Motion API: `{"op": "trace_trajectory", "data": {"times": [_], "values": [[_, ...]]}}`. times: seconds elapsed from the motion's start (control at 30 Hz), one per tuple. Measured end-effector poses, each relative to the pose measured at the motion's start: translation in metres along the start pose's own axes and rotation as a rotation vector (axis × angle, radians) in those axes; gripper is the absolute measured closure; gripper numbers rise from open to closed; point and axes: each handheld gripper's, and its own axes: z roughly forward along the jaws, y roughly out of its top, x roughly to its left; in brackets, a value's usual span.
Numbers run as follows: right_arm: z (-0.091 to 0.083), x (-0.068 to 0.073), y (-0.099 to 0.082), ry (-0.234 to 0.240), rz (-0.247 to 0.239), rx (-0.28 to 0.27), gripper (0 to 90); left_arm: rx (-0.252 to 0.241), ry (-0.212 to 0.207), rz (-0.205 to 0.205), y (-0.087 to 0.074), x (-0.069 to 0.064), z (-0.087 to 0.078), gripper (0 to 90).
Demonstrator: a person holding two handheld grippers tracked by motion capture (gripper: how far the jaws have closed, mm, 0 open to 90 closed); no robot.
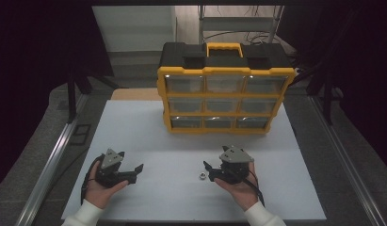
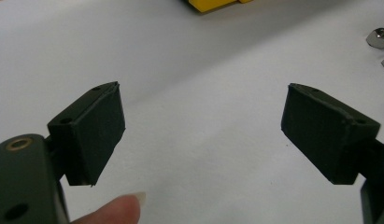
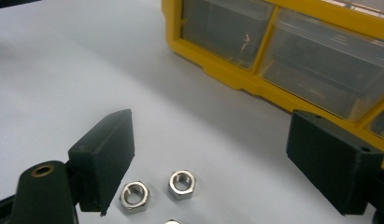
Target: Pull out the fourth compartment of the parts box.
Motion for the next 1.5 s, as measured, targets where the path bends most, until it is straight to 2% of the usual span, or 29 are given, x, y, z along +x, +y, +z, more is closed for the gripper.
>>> {"op": "trace_trajectory", "data": {"times": [0.17, 0.2, 0.5, 0.57, 0.8, 0.93, 1.03, 1.5], "values": [[0.003, 0.006, 0.000, 0.000, -0.033, 0.011, 15.3, 0.002, -0.003, 0.002, 0.000, 0.000, 0.000, 14.3], [0.003, 0.008, 0.001, -0.007, -0.058, 0.012, 15.3, 0.003, -0.004, 0.001, 0.000, 0.000, 0.001, 14.3], [0.004, 0.019, 0.001, -0.022, -0.135, 0.022, 15.3, 0.004, -0.004, 0.003, 0.000, 0.000, 0.000, 14.3], [0.004, 0.019, 0.001, -0.020, -0.141, 0.023, 15.2, 0.005, -0.004, 0.004, 0.000, 0.000, 0.001, 14.3], [0.005, 0.028, 0.001, -0.038, -0.230, 0.035, 15.2, 0.009, -0.006, 0.005, -0.001, 0.000, 0.001, 14.3], [0.005, 0.031, 0.002, -0.048, -0.268, 0.036, 15.2, -0.002, -0.038, -0.031, 0.000, 0.001, 0.000, 14.1], [0.005, 0.032, 0.002, -0.056, -0.285, 0.041, 15.2, -0.004, -0.028, -0.025, 0.000, 0.001, 0.000, 14.2], [0.006, 0.043, 0.001, -0.117, -0.440, 0.052, 15.3, 0.012, -0.017, -0.005, -0.001, 0.001, 0.001, 14.2]]}}
